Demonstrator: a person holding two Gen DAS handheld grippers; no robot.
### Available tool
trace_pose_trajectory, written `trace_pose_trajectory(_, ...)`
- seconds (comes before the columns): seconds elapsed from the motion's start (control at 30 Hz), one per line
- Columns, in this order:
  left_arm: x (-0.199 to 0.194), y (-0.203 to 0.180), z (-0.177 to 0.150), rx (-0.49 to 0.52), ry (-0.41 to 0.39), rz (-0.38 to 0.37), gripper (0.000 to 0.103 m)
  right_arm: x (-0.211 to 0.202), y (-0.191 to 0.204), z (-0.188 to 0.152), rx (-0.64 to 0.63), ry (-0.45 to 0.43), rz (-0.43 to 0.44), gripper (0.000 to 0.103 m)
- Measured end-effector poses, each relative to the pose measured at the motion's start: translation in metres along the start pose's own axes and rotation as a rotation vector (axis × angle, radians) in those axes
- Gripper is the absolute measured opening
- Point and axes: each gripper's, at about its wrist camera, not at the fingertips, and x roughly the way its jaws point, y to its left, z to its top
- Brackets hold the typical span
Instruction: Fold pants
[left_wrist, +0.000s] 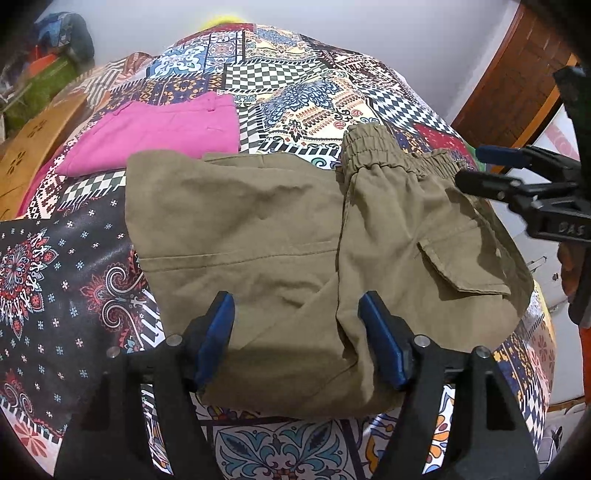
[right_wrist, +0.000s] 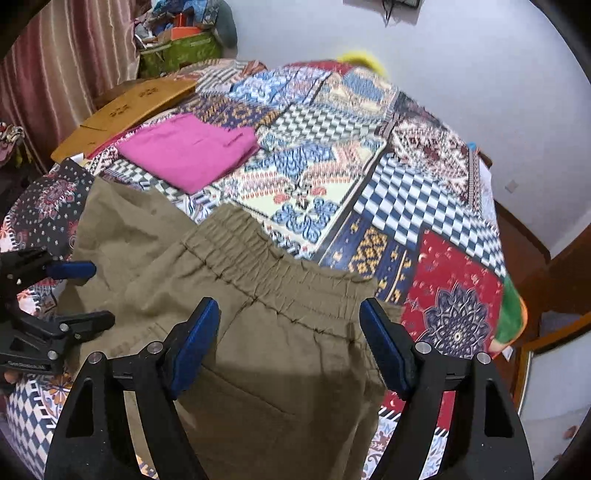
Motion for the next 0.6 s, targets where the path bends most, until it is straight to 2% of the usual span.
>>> trace_pose_trajectory(0.1, 0.001, -0.001, 0.000, 0.000, 0.000, 0.003, 0.073, 0.001, -0.005, 0.002, 0.053, -0.018, 0.042, 0.075)
trace_pose_trajectory(0.17, 0.001, 0.000, 0.000, -0.001, -0.001, 0.003, 0.073, 0.015, -0.006, 0.000, 0.056, 0.010, 0.026, 0.075)
trace_pose_trajectory(0.23, 0.001, 0.000, 0.000, -0.002, -0.001, 0.004, 0.073, 0.042, -0.004, -0.008, 0.023, 0.085, 0.003, 0.075)
trace_pose_trajectory(0.3, 0.001, 0.001, -0.001, 0.000, -0.004, 0.007, 0.075, 0.048, -0.003, -0.017, -0.016, 0.082, -0.018, 0.075)
trace_pose_trajectory(0.4, 0.002, 0.002, -0.001, 0.006, -0.008, 0.005, 0.077, 0.033, -0.005, -0.020, -0.029, 0.062, -0.049, 0.075)
trace_pose_trajectory(0.53, 0.000, 0.001, 0.000, 0.002, -0.005, 0.008, 0.076, 0.017, -0.023, -0.025, 0.015, 0.061, -0.018, 0.075)
trace_pose_trajectory(0.6, -0.008, -0.001, 0.005, 0.004, -0.004, 0.031, 0.069, 0.003, -0.026, -0.029, 0.030, 0.047, -0.066, 0.075)
